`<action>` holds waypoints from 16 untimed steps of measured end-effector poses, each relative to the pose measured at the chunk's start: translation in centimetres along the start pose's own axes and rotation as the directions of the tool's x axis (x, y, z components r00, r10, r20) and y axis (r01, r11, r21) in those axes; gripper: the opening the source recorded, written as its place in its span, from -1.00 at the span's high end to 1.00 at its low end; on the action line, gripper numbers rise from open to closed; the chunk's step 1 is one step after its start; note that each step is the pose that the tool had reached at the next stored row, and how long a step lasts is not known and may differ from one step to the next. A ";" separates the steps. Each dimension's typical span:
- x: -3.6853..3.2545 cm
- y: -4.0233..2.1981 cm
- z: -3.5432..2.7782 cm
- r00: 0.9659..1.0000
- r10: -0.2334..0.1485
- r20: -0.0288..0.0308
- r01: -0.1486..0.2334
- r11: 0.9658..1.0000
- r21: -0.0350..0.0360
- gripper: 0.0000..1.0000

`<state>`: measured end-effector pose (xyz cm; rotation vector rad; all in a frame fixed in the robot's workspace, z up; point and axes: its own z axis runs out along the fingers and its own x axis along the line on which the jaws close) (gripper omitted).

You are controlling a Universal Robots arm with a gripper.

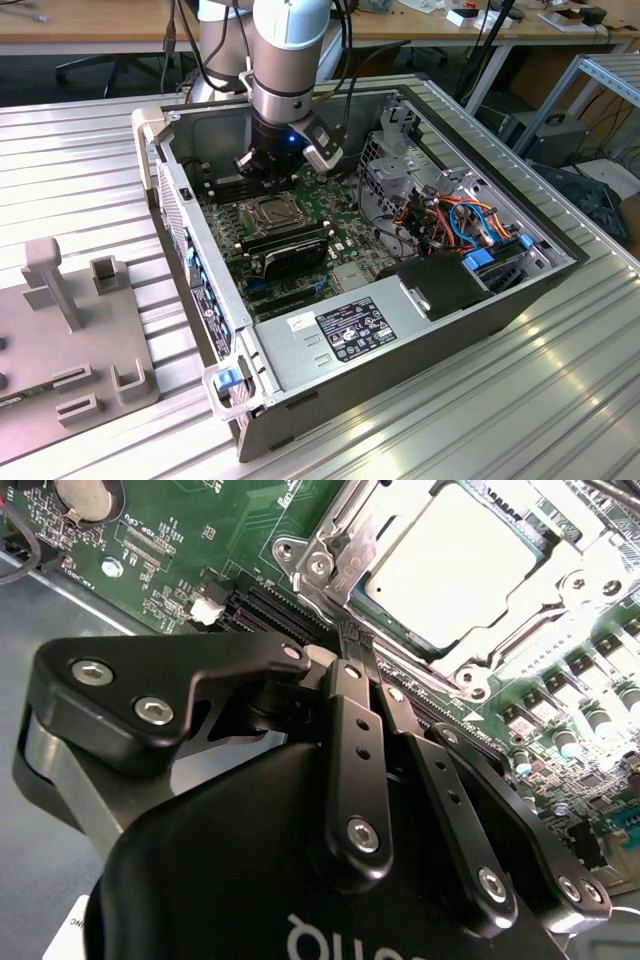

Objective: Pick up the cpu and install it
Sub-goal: 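Install the first cpu locking lever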

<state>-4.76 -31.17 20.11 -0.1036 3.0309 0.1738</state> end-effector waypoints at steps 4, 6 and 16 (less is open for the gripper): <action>0.01 0.05 0.06 1.000 0.000 0.000 0.000 1.000 0.001 0.79; 0.00 0.17 0.06 1.000 0.000 0.000 0.000 1.000 0.002 0.79; -0.17 0.45 -1.37 1.000 -0.001 0.000 0.001 1.000 0.008 0.79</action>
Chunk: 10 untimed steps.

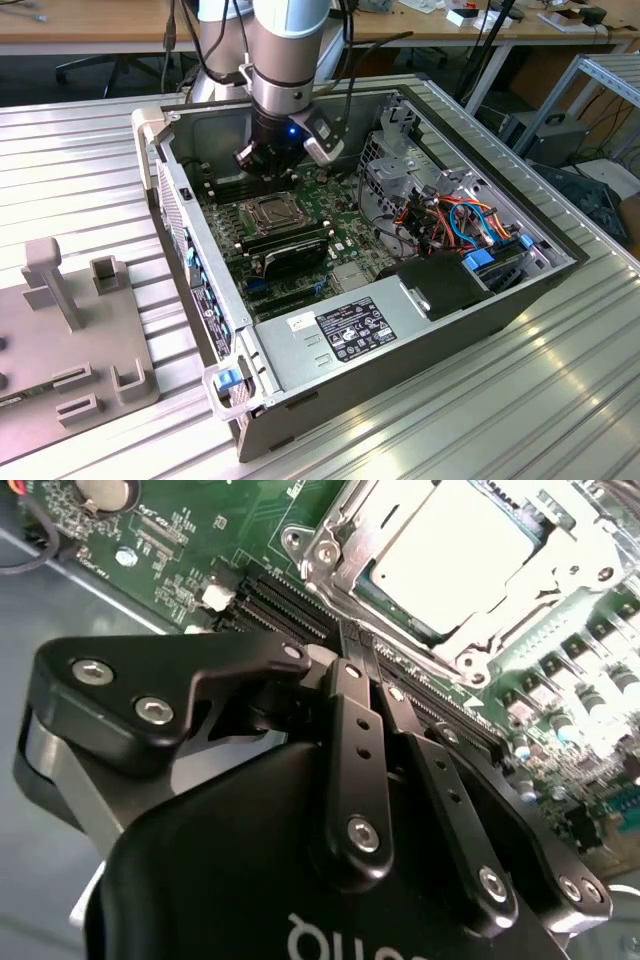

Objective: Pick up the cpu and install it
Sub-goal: 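Install the first cpu locking lever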

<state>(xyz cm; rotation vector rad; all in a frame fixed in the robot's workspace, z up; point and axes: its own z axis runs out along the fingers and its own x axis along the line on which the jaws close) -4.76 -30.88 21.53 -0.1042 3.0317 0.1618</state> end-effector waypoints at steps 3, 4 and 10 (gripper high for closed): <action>-0.05 0.05 -0.46 1.000 -0.001 0.000 0.001 1.000 0.006 0.79; -0.05 0.05 -0.46 1.000 -0.001 -0.001 0.001 1.000 0.007 0.79; -0.06 0.04 -0.46 1.000 0.001 -0.031 0.000 0.999 0.038 0.79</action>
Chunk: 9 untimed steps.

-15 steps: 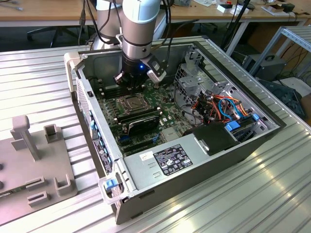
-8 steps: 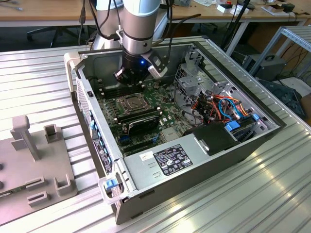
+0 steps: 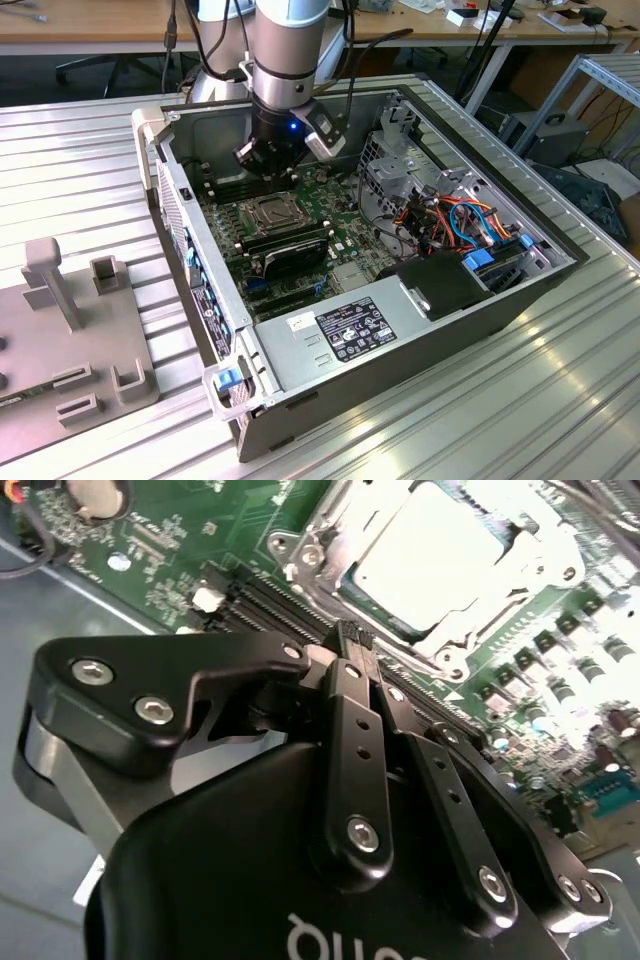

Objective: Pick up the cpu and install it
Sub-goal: 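Install the first cpu locking lever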

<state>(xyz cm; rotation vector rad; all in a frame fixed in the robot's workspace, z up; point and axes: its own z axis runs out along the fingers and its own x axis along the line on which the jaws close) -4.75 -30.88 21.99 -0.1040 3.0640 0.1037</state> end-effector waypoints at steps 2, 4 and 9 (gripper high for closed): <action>0.00 0.00 0.00 1.000 0.000 -0.001 0.000 1.000 0.000 0.79; 0.00 -0.08 0.00 1.000 0.000 -0.001 0.000 1.000 0.000 0.79; 0.04 -0.65 -0.04 1.000 0.000 -0.001 0.000 1.000 0.000 0.79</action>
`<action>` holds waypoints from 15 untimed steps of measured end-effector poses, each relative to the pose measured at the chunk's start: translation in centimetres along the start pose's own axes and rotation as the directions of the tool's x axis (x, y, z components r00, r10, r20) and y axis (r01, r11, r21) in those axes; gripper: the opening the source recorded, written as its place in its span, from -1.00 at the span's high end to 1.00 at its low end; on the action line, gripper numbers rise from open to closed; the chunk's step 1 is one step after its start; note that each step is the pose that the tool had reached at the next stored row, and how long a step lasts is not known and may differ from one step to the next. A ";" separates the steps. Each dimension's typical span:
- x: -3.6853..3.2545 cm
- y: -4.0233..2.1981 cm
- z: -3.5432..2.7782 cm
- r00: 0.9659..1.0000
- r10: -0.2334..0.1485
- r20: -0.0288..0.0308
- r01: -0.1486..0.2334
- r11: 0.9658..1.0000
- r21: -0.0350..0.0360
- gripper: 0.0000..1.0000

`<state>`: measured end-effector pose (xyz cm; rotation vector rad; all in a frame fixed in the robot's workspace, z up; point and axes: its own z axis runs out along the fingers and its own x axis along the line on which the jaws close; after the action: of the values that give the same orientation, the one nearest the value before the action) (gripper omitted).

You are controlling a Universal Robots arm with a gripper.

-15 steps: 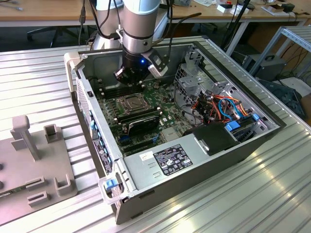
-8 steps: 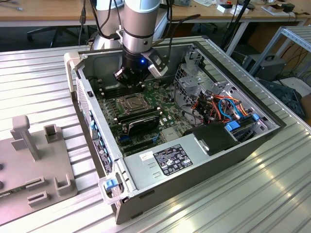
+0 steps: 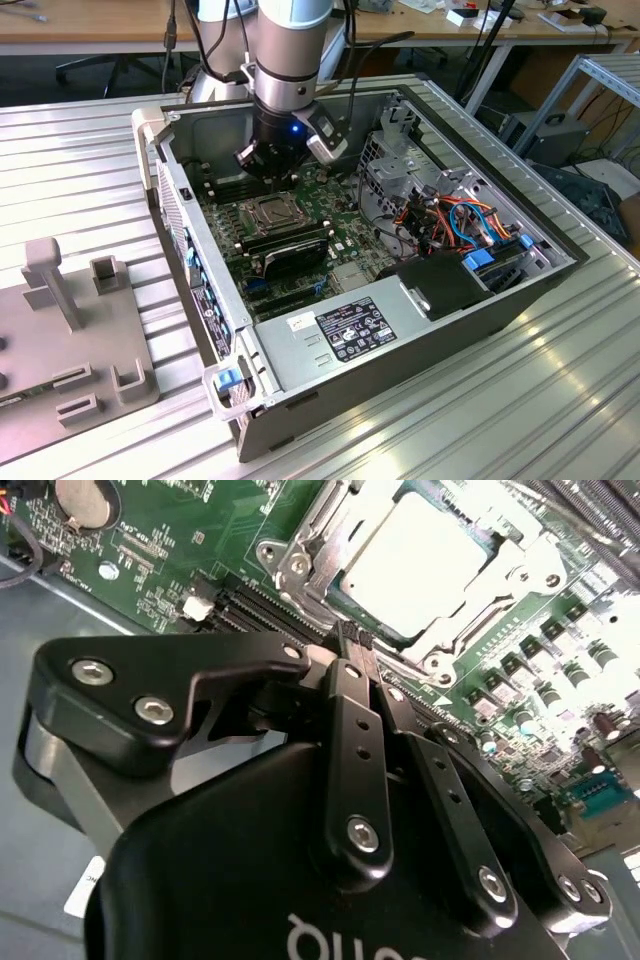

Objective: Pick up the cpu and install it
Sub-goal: 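Install the first cpu locking lever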

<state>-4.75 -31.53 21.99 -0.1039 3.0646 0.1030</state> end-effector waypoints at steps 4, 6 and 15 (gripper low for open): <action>0.08 -0.78 -0.05 1.000 0.000 0.000 0.000 1.000 0.000 0.79; 0.15 -1.14 -0.08 1.000 0.000 0.000 0.000 1.000 0.000 0.79; 0.37 -1.86 -0.13 1.000 0.005 0.000 -0.005 1.000 0.000 0.79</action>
<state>-4.99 -33.41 21.97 -0.0967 3.0646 0.1029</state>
